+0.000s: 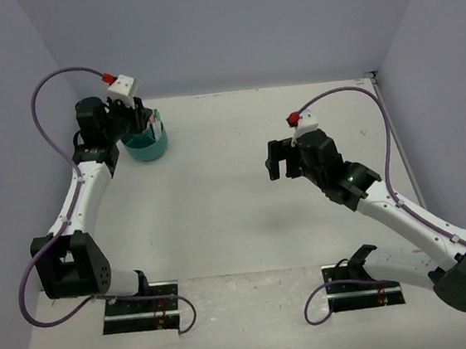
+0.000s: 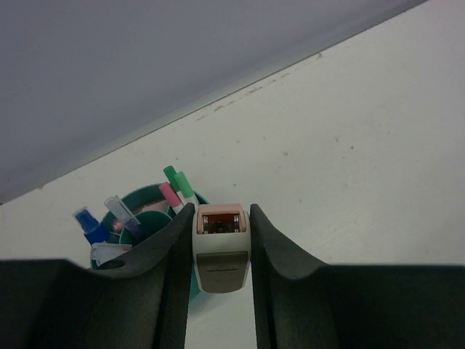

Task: Sort the stationery into containers
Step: Place the stapler in the storage box.

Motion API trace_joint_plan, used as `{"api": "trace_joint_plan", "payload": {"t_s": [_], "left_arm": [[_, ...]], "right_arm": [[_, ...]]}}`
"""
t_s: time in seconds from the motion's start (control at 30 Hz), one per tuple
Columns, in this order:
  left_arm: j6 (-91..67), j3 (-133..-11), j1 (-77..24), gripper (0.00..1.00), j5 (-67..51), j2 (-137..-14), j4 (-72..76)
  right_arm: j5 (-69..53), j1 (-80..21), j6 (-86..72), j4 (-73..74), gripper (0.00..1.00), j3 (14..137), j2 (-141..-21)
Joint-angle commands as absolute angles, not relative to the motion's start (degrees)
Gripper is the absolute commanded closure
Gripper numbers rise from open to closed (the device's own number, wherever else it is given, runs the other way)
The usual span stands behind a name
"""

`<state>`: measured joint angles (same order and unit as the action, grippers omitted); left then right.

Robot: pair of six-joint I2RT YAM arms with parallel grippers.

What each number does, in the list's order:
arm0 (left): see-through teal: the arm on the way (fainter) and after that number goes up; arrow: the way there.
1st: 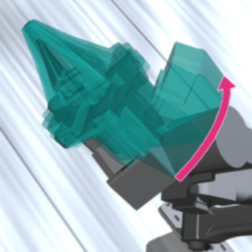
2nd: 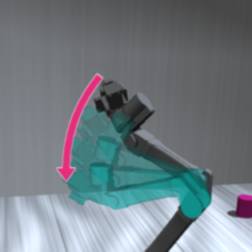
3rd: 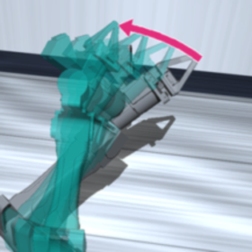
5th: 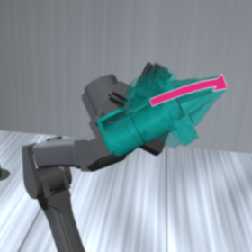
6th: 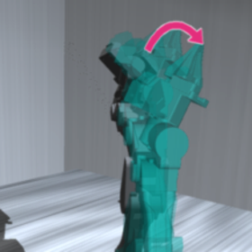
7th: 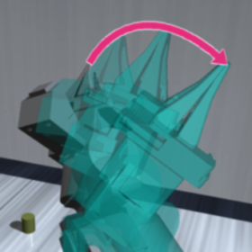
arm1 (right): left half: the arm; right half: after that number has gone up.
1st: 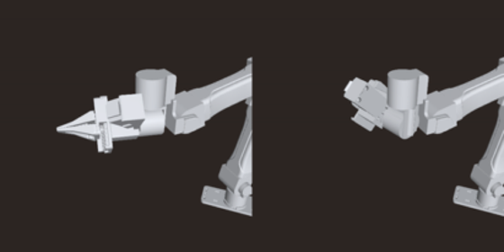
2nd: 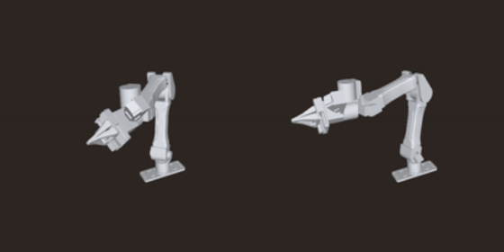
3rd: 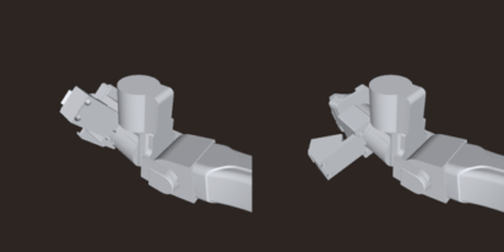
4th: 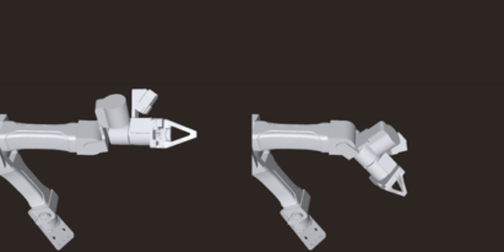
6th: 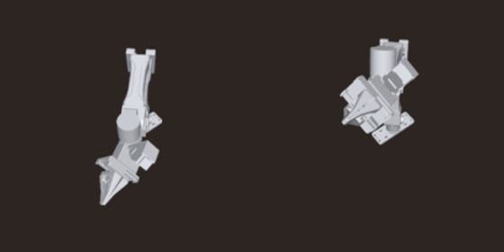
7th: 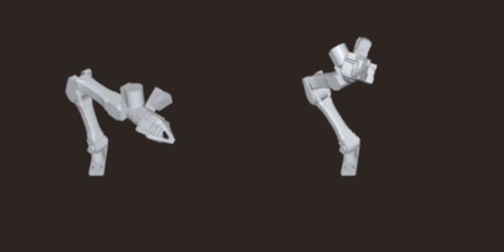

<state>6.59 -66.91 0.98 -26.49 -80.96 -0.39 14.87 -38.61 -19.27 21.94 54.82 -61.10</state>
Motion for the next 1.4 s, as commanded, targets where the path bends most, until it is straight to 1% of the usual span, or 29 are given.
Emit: {"api": "trace_joint_plan", "payload": {"t_s": [0.0, 0.17, 0.23, 0.3, 0.5, 0.77, 1.37], "left_arm": [[17.8, -62.0, 9.3, 1.00, -56.4, -80.0, 13.7], [29.2, -71.8, 13.3, 1.00, -68.4, -89.6, -1.7], [29.9, -72.6, 14.5, 1.00, -72.6, -92.1, -2.8], [32.8, -73.0, 15.1, 1.00, -73.9, -94.5, -5.7], [37.0, -74.3, 16.5, 1.00, -74.7, -98.2, -7.8], [45.5, -80.2, 17.9, 1.00, -74.3, -105.0, -17.7], [47.0, -83.5, 18.0, 1.00, -70.3, -110.0, -17.6]], "right_arm": [[11.5, -38.6, -19.3, 17.4, 0.01, 53.7, -57.1], [11.1, -38.6, -19.3, 15.2, 0.01, 50.8, -52.5], [11.2, -38.6, -19.1, 15.1, 0.01, 50.5, -51.8], [11.7, -38.5, -19.0, 15.2, 0.01, 50.4, -51.7], [10.7, -38.5, -19.0, 14.9, 0.01, 50.5, -52.8], [11.1, -38.5, -18.5, 14.9, 0.01, 50.5, -53.4], [7.4, -38.4, -17.6, 14.9, 0.01, 51.1, -55.3]]}}
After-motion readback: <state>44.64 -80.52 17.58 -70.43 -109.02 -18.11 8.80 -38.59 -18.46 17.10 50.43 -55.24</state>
